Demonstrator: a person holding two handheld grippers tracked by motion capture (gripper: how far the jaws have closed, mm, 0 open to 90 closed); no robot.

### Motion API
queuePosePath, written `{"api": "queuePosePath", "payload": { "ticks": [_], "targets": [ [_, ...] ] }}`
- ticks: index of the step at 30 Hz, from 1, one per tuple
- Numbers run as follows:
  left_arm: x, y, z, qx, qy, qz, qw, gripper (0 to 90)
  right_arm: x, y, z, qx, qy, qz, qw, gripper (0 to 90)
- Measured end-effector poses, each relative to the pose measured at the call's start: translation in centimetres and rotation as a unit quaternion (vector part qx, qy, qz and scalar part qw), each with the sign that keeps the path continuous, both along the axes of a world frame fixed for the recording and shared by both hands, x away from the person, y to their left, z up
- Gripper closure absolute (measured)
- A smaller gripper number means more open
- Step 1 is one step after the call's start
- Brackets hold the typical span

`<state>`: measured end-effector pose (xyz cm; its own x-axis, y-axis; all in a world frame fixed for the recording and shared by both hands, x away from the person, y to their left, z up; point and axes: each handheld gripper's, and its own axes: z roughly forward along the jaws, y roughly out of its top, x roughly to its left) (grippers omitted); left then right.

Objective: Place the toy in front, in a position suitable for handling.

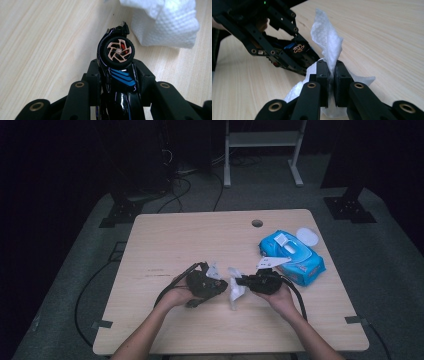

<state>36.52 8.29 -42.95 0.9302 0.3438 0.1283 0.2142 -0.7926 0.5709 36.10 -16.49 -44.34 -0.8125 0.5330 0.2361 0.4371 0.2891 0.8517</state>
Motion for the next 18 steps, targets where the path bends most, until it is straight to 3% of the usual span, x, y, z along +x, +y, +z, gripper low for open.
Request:
{"api": "queuePosePath", "payload": {
  "ticks": [8,14,18],
  "targets": [
    [-0.5,0.3,1.2,-0.060,-0.027,-0.019,0.9977,63.5,0.3,-0.3,2.5,0.039,0.002,0.018,0.9991,83.6],
    [-1.1,0.1,1.8,-0.085,-0.039,-0.026,0.9953,63.8,0.4,1.3,4.7,0.041,-0.013,0.053,0.9977,83.7],
    [-1.4,0.6,2.4,-0.104,-0.048,-0.026,0.9931,64.5,0.4,1.9,4.8,0.029,-0.009,0.064,0.9975,84.1]
  ]
}}
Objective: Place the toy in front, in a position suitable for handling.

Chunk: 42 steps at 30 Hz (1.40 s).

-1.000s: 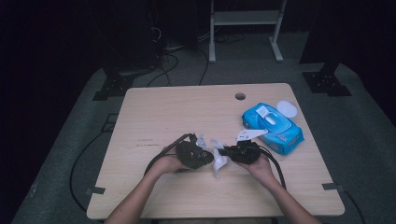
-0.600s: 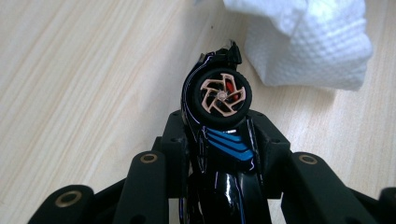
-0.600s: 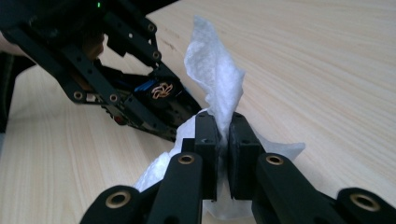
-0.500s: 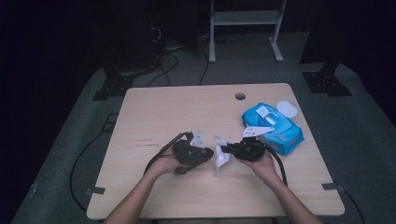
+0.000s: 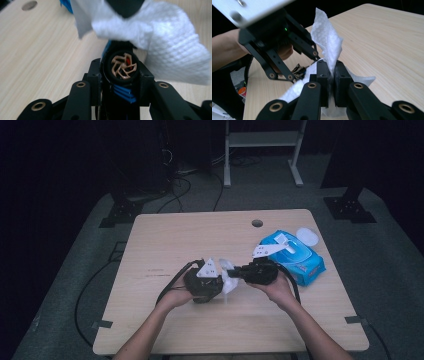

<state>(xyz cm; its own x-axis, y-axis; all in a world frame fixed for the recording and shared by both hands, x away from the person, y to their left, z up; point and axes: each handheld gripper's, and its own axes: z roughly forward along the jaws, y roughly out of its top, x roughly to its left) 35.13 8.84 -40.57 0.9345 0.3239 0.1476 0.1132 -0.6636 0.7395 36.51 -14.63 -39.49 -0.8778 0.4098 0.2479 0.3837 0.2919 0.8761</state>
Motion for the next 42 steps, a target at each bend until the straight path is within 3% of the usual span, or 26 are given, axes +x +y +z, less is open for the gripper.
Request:
{"api": "queuePosePath", "payload": {
  "ticks": [6,9,14,19,22,25,29,37,42],
  "targets": [
    [-0.2,0.4,0.0,-0.007,-0.004,-0.002,1.0000,64.6,0.4,-1.1,-0.8,-0.013,0.018,-0.013,0.9997,84.1],
    [-0.3,0.2,0.0,-0.005,-0.010,-0.007,0.9999,64.6,0.4,-0.7,-0.6,-0.008,0.020,-0.002,0.9998,84.1],
    [-0.3,0.4,0.3,-0.021,-0.013,-0.004,0.9997,64.7,0.4,-0.5,0.2,0.008,0.017,0.008,0.9998,84.1],
    [-0.4,0.6,0.5,-0.041,-0.013,-0.003,0.9991,64.7,0.7,-1.7,-0.9,0.010,0.029,-0.009,0.9995,84.1],
    [-0.5,0.3,0.5,-0.037,-0.014,-0.006,0.9992,64.7,0.7,-2.0,-1.4,0.010,0.036,-0.014,0.9992,84.1],
    [-0.5,0.3,0.6,-0.032,-0.016,-0.009,0.9993,64.8,0.2,-1.7,-0.9,0.008,0.026,-0.012,0.9996,84.1],
    [-0.5,0.4,0.8,-0.039,-0.018,-0.008,0.9990,64.7,0.1,-1.8,-0.3,0.029,0.021,-0.006,0.9993,84.1],
    [-0.5,0.7,0.7,-0.056,-0.014,-0.003,0.9983,64.9,0.8,-2.8,-3.2,0.034,0.066,-0.026,0.9969,84.0],
    [-0.4,0.5,0.8,-0.059,-0.017,-0.002,0.9981,64.9,0.8,-2.7,-3.7,0.030,0.073,-0.027,0.9966,84.0]
  ]
}}
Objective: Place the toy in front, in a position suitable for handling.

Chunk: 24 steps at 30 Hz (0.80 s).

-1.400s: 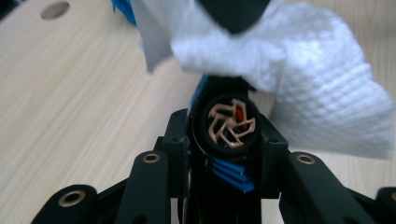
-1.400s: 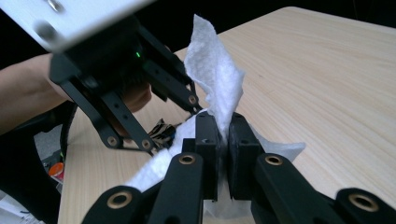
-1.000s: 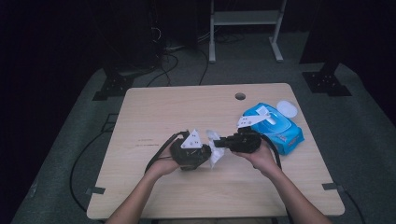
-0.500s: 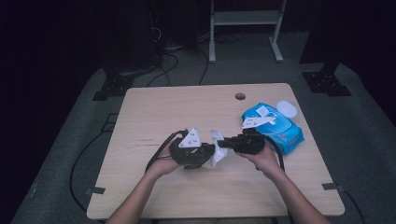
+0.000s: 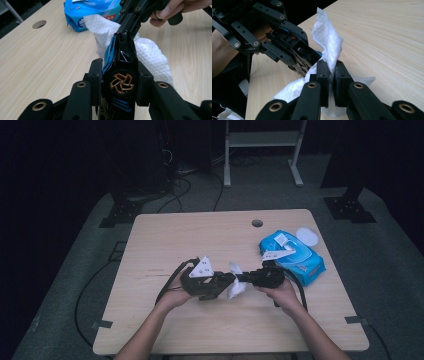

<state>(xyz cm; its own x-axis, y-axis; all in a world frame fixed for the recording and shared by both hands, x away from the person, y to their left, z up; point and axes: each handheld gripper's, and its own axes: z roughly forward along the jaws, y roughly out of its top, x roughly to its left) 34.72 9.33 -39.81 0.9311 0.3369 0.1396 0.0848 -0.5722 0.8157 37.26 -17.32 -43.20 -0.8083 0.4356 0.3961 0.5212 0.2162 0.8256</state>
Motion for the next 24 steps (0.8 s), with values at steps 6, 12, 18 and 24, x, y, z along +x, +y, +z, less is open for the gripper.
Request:
{"api": "queuePosePath", "payload": {
  "ticks": [6,12,18,24],
  "targets": [
    [0.1,-0.4,0.1,-0.020,-0.001,0.002,0.9998,64.9,-0.2,-0.8,0.8,0.027,-0.001,-0.009,0.9996,84.1],
    [0.2,-0.3,-0.1,-0.047,0.001,-0.002,0.9989,64.6,-0.4,-1.3,1.9,0.038,-0.008,-0.012,0.9992,84.2],
    [0.1,0.9,-0.5,-0.072,0.008,0.007,0.9974,64.3,-0.3,-0.6,2.5,0.042,-0.011,-0.003,0.9991,84.6],
    [-0.2,2.7,-0.6,-0.076,0.016,0.018,0.9969,63.8,-0.3,1.6,2.9,0.047,-0.021,0.019,0.9985,84.6]
  ]
}}
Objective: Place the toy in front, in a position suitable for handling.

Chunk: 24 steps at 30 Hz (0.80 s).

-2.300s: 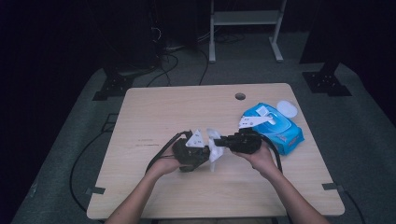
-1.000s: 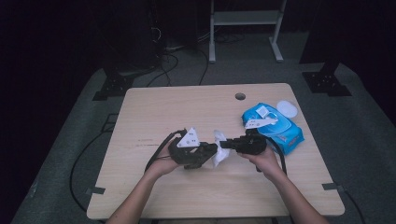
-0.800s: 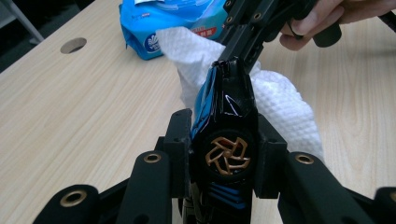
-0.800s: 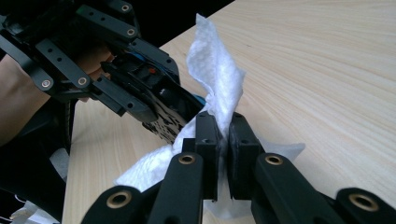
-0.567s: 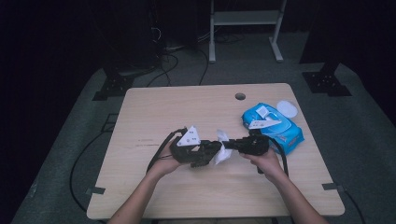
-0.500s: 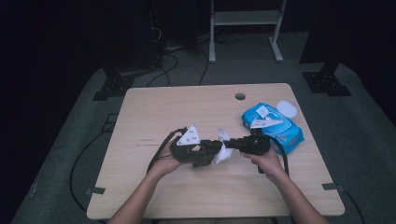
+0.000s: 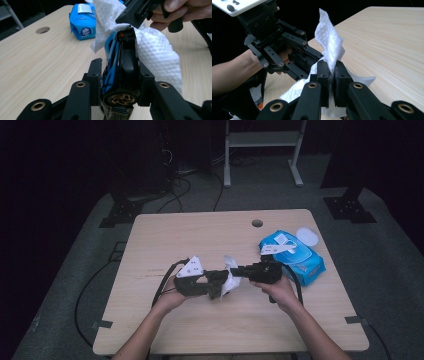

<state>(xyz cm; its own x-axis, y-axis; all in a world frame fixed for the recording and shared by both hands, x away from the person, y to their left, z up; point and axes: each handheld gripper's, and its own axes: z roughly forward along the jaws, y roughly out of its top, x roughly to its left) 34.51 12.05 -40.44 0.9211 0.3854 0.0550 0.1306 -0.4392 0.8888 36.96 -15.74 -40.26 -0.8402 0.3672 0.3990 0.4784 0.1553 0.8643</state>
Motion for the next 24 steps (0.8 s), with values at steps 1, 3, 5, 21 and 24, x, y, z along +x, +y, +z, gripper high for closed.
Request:
{"api": "queuePosePath", "payload": {
  "ticks": [1,3,5,21,24],
  "targets": [
    [-0.1,0.4,0.0,0.000,-0.002,0.004,1.0000,63.8,0.1,0.4,0.1,0.000,0.000,0.002,1.0000,84.6],
    [-0.2,1.0,-0.1,-0.001,-0.003,0.005,1.0000,63.7,0.2,1.2,0.2,-0.004,-0.002,0.007,1.0000,84.6],
    [-0.4,1.8,-0.1,-0.006,0.003,0.005,1.0000,63.7,0.2,1.8,0.3,-0.003,-0.004,0.014,0.9999,84.6],
    [-0.5,3.6,-3.0,0.031,0.023,0.028,0.9989,67.7,0.2,6.8,-0.4,-0.074,-0.033,0.049,0.9955,84.6],
    [-0.1,3.6,-4.0,0.043,0.035,0.029,0.9980,67.5,0.4,6.6,-1.1,-0.090,-0.028,0.041,0.9947,84.6]
  ]
}}
